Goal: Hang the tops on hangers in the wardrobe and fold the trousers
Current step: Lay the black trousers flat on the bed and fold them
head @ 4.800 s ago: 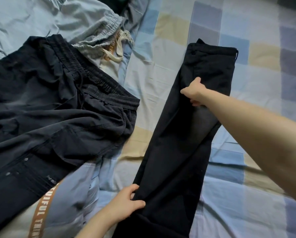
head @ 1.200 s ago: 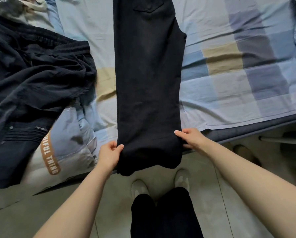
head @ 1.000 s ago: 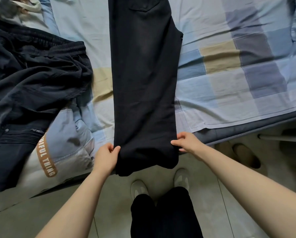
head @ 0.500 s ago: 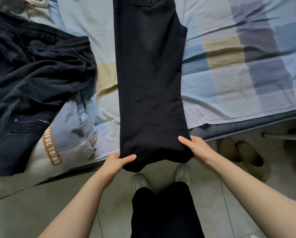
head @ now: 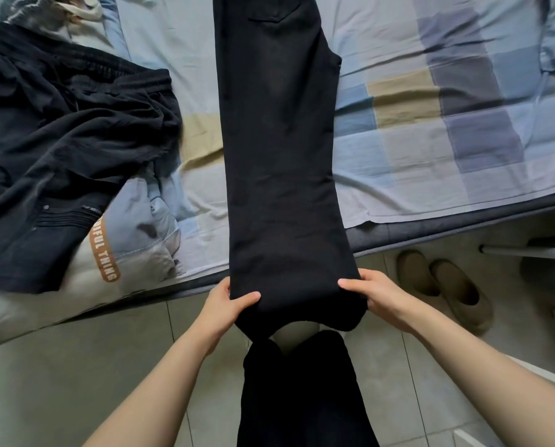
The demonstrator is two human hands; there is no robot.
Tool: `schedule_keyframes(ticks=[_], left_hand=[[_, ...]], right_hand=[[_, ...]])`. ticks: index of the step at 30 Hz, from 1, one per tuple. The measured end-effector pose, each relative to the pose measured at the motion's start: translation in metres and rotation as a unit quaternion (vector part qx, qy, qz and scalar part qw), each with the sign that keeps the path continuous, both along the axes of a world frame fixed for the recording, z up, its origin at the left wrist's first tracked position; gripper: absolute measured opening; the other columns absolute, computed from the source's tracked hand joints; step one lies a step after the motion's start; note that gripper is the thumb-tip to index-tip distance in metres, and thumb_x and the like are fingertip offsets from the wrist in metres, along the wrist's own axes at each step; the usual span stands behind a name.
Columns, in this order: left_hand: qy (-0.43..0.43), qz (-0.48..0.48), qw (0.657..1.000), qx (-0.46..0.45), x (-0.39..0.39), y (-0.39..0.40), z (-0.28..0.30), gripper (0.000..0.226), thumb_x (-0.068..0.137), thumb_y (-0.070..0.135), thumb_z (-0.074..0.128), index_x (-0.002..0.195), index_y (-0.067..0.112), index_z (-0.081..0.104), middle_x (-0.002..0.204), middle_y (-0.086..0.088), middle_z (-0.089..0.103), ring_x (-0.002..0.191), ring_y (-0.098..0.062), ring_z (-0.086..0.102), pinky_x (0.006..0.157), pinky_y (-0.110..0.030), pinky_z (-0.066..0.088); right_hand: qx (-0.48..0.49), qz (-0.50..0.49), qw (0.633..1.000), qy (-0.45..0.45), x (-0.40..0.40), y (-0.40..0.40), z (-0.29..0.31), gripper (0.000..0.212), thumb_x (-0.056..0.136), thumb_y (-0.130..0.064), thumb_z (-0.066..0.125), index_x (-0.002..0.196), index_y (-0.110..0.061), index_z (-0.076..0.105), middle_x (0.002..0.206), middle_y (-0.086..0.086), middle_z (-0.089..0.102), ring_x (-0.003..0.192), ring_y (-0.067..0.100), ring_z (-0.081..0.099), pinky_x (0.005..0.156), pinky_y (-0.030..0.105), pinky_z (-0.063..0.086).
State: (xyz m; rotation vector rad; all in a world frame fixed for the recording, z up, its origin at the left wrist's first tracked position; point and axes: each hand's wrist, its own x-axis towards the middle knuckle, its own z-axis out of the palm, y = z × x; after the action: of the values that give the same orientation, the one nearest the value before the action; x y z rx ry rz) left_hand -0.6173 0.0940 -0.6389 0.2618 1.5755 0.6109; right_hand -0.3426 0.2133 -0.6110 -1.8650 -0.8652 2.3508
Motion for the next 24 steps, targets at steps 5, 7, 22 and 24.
schedule_keyframes(ticks=[5, 7, 22, 24], left_hand=[[-0.023, -0.033, 0.999, -0.018, 0.001, -0.004, 0.016, 0.063, 0.060, 0.030, 0.084, 0.119, 0.028, 0.062, 0.114, 0.011, 0.071, 0.106, -0.010, 0.067, 0.096, -0.035, 0.051], [-0.068, -0.004, 0.997, -0.023, 0.001, -0.012, 0.021, 0.066, 0.060, 0.027, 0.086, 0.121, 0.026, 0.060, 0.116, 0.006, 0.071, 0.107, -0.016, 0.068, 0.095, -0.039, 0.052], [0.058, -0.132, 0.980, -0.138, 0.033, -0.010, 0.040, 0.040, 0.093, 0.018, 0.061, 0.126, 0.017, 0.038, 0.117, 0.002, 0.060, 0.094, -0.014, 0.063, 0.067, -0.033, 0.056], [0.062, -0.131, 0.981, -0.131, 0.029, -0.004, 0.042, 0.047, 0.093, 0.016, 0.060, 0.132, 0.016, 0.033, 0.119, -0.001, 0.060, 0.087, -0.010, 0.062, 0.057, -0.021, 0.050]], right_hand=[[-0.011, 0.073, 0.996, 0.049, -0.001, -0.010, 0.013, 0.058, 0.067, -0.009, 0.065, 0.123, -0.017, 0.056, 0.121, 0.000, 0.067, 0.113, 0.017, 0.060, 0.100, 0.034, 0.042], [-0.016, 0.047, 0.998, 0.040, 0.006, -0.016, 0.015, 0.054, 0.068, -0.006, 0.064, 0.122, -0.011, 0.058, 0.119, 0.004, 0.067, 0.112, 0.020, 0.060, 0.098, 0.034, 0.041], [0.047, 0.273, 0.945, -0.172, 0.035, -0.012, 0.036, 0.023, 0.096, -0.033, 0.052, 0.103, -0.012, 0.054, 0.100, 0.001, 0.062, 0.085, 0.010, 0.057, 0.074, 0.026, 0.045], [0.045, 0.285, 0.940, -0.184, 0.034, -0.006, 0.036, 0.021, 0.094, -0.031, 0.054, 0.096, -0.010, 0.051, 0.092, 0.005, 0.060, 0.075, 0.014, 0.052, 0.069, 0.028, 0.043]])
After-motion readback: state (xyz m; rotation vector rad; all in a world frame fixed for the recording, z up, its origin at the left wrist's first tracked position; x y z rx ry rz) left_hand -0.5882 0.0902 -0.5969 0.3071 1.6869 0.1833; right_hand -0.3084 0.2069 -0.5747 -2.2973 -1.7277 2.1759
